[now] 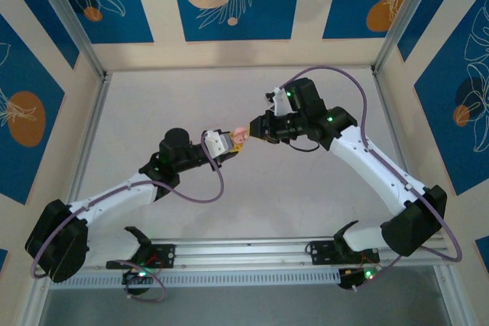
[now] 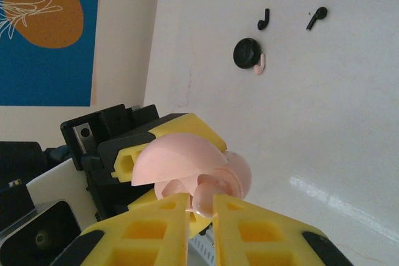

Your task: Insert wireless bluetooth earbuds into charging case

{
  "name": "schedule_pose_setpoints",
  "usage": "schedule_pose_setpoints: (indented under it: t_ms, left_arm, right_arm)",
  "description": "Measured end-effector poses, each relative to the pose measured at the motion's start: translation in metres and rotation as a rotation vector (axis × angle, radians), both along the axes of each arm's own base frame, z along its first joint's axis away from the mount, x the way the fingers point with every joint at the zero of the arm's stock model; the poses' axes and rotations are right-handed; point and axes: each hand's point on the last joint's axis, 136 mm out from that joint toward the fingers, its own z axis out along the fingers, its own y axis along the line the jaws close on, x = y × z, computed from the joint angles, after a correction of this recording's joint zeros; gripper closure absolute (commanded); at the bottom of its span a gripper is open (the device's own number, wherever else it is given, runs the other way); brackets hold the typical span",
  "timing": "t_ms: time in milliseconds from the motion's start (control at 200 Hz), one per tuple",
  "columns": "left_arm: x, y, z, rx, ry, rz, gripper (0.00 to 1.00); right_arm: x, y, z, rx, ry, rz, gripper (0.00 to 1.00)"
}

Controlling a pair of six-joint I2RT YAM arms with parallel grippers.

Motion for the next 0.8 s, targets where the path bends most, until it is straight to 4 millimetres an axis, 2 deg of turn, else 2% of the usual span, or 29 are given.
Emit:
schedule_pose_setpoints:
  t_ms: [540,720,800]
  left_arm:
    - [0.002,0.002,-0.006,0.018,0.019,0.016,0.83]
    - [0.002,0.002,-0.005,0.015,0.016,0.019,0.83]
    - [0.003,0.003,-0.003,0.008,0.010,0.025,0.83]
  right_arm:
    - [0.005,0.005,-0.013,-0.014,0.029,0.014,0.84]
    - [0.005,0.005,-0.014,-0.022,0.013,0.020,0.77]
    - [0.004,0.003,-0.011,-0.027,-0.004,0.021,0.70]
